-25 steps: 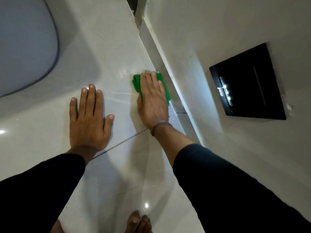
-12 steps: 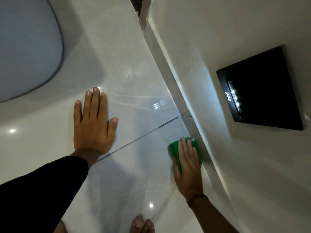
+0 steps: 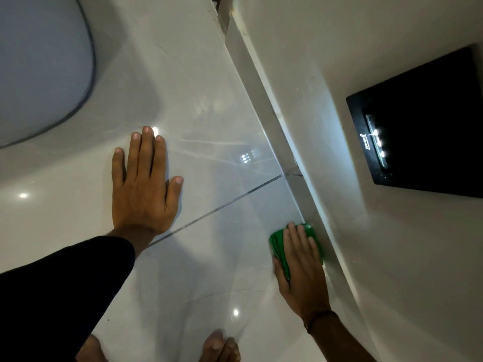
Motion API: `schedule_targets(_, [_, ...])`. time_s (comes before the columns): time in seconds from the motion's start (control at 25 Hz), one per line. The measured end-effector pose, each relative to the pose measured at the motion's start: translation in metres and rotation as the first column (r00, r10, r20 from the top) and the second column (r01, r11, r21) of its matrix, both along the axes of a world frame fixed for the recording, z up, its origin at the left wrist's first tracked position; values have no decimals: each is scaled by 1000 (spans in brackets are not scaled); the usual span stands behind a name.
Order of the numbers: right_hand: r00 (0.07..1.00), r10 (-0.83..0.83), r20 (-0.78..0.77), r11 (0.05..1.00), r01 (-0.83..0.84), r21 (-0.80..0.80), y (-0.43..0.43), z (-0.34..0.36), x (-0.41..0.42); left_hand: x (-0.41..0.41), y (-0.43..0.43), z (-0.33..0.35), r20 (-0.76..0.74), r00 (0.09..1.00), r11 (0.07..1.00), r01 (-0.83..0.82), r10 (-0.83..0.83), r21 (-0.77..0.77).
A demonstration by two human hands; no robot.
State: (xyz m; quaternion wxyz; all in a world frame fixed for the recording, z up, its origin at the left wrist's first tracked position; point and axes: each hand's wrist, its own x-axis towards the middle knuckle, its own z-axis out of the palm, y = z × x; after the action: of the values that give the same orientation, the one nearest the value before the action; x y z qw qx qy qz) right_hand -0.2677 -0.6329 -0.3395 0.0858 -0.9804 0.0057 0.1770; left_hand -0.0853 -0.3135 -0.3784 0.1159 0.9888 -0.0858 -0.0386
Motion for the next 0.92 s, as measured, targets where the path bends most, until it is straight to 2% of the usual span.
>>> schedule_targets(0.2, [988, 113, 106, 986, -125, 112, 50, -3, 151, -1, 1, 0, 5, 1000, 1000, 2, -2, 19])
schedule_targets(0.36, [984, 15, 179, 983, -47, 177, 95, -8, 250, 1, 1, 0, 3, 1000, 1000, 8, -8, 20])
schedule_targets(0.48, [990, -37, 134, 979, 9, 204, 90, -6, 229, 0, 1, 1, 1, 1000, 1000, 2, -2, 14])
schedule_targets(0.72, [999, -42, -7, 993, 43, 111, 29, 3, 67, 1, 1, 0, -21, 1000, 1000, -3, 2, -4])
schedule_targets(0.8, [1000, 12, -19, 996, -10, 85, 22, 1, 61, 1, 1, -1, -23, 1000, 1000, -6, 6, -3])
schedule_targets(0.92, [994, 110, 24, 988, -112, 103, 35, 4, 117, 2, 2, -1, -24, 1000, 1000, -3, 3, 3])
